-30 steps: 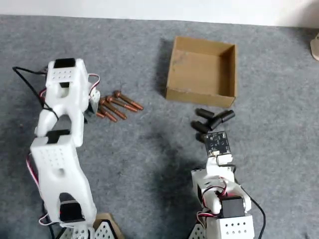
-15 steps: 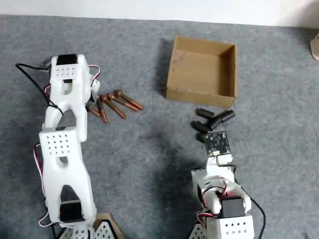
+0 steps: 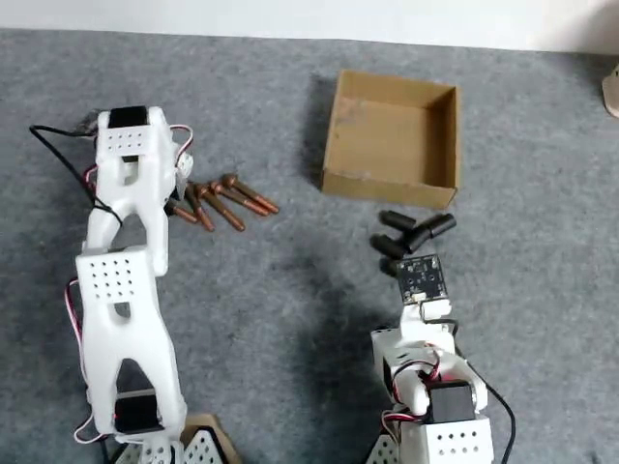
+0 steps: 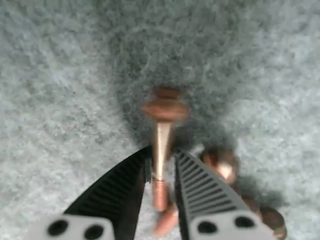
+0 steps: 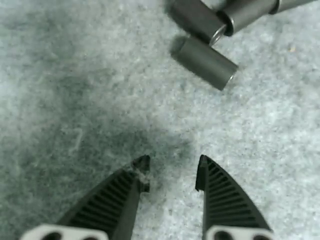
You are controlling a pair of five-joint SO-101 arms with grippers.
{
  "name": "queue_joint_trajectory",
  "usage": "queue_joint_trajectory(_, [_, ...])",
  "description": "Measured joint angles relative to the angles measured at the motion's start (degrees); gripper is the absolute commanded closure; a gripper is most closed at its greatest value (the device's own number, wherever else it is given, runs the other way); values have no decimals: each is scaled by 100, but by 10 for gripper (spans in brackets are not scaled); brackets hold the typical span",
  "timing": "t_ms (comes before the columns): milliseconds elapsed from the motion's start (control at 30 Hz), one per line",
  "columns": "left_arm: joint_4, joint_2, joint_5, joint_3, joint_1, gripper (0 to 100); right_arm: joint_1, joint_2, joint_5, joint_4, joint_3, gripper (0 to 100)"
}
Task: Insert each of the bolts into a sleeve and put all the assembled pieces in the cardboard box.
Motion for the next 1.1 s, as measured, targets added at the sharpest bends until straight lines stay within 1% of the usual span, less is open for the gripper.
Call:
queue_joint_trajectory(100, [176, 0, 0, 0, -193, 995, 0, 0, 0, 0, 0, 847])
queue_joint_trajectory(267, [914, 35, -18, -9, -448, 995, 0, 0, 0, 0, 0, 847])
queue_joint_trajectory(400, [1029, -211, -18, 352, -536, 996, 0, 0, 0, 0, 0, 847])
queue_joint_trajectory(567, [1099, -1266, -369, 1829, -580, 996, 0, 0, 0, 0, 0, 847])
queue_joint_trajectory(667, [1116, -2347, -457, 3007, -440, 996, 0, 0, 0, 0, 0, 847])
queue_joint_trajectory(733, [1116, -3156, -466, 3745, -229, 996, -35, 0, 0, 0, 0, 847])
queue_joint_trajectory(833, [1116, -4220, -466, 4642, 79, 996, -273, 0, 0, 0, 0, 847])
queue_joint_trajectory(900, [1116, -4782, -466, 5081, 167, 996, -510, 0, 0, 0, 0, 847])
queue_joint_trajectory(1100, [1116, -5776, -466, 6022, 246, 996, -1407, 0, 0, -105, 0, 847])
